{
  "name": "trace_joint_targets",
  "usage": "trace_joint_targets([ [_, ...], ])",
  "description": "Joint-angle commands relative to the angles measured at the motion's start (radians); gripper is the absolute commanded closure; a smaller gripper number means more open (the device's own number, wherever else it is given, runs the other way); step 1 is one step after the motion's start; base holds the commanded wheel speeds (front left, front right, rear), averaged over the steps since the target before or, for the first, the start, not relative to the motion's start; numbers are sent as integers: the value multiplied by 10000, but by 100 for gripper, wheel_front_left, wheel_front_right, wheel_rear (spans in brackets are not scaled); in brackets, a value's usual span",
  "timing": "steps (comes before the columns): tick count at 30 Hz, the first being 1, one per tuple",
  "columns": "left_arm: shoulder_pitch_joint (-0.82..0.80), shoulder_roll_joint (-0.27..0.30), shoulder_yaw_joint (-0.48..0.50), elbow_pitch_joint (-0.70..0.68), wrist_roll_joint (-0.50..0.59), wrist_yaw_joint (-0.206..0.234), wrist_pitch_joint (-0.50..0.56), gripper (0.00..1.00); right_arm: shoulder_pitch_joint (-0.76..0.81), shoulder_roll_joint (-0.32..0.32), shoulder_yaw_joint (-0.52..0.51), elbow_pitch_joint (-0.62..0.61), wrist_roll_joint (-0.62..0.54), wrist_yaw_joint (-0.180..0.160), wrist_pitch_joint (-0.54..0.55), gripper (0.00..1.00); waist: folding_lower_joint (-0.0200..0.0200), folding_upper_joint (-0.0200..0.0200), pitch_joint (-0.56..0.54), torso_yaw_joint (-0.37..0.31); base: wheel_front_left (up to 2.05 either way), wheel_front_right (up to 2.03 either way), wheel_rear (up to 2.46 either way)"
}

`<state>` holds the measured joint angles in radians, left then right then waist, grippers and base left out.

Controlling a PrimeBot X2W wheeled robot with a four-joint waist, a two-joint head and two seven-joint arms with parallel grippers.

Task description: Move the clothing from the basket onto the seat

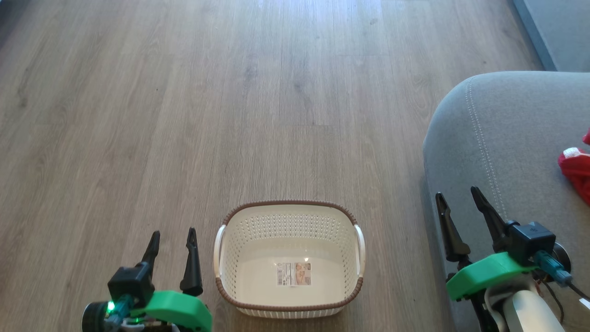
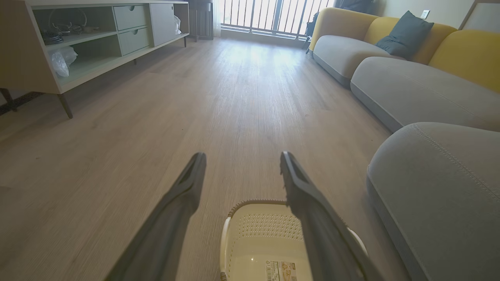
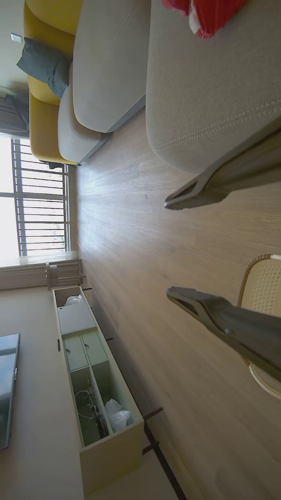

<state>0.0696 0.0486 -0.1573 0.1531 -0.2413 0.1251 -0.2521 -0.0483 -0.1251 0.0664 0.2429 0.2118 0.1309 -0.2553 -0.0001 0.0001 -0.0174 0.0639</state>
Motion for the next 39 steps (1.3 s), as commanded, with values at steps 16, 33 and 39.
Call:
trace_joint_targets([
  [16,-308,16,318,-330,-249,-50,-97,0,-303,64,53,-332,-103,-2,-64,0,1,-1,-14,-167,0,0,0],
  [33,136,-7,-13,597,-740,-118,91,100,149,54,-81,624,211,2,83,100,1,-1,-9,-277,0,0,0],
  [39,45,24,87,612,-1408,-232,240,100,114,87,-170,593,883,2,264,100,1,-1,2,-295,0,0,0],
])
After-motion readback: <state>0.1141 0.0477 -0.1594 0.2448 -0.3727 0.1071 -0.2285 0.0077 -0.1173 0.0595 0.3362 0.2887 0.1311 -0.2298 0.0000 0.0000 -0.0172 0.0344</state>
